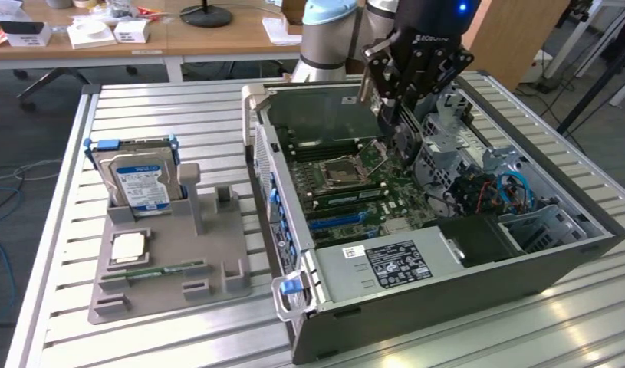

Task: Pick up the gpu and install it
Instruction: 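Pick up the gpu and move the gpu toward the slot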

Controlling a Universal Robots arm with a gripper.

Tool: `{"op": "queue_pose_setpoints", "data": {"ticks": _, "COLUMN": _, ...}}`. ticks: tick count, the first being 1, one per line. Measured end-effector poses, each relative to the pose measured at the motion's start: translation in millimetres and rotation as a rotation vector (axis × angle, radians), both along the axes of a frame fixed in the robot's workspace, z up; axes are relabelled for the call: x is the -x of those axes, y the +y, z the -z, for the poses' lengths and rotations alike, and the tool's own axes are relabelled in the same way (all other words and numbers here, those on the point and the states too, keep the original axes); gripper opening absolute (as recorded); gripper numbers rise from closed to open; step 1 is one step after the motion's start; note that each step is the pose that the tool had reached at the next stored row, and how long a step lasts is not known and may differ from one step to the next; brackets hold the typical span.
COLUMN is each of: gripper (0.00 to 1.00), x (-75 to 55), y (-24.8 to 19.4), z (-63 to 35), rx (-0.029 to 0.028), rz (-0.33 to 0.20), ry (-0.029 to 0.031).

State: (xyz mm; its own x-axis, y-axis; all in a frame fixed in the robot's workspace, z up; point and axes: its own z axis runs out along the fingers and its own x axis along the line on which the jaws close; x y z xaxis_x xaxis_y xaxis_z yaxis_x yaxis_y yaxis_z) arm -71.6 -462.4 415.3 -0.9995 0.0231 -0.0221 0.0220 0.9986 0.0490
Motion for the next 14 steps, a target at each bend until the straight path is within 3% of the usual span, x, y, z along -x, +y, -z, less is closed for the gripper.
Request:
{"op": "queue_pose_setpoints", "data": {"ticks": 8, "gripper": 0.26, "x": -0.7, "y": 0.0, "z": 8.9, "rx": 0.0000, "rz": -0.015, "ry": 0.0000}}
{"op": "queue_pose_setpoints", "data": {"ticks": 14, "gripper": 0.26, "x": -1.7, "y": 0.0, "z": 10.1, "rx": -0.0001, "rz": -0.019, "ry": 0.0000}}
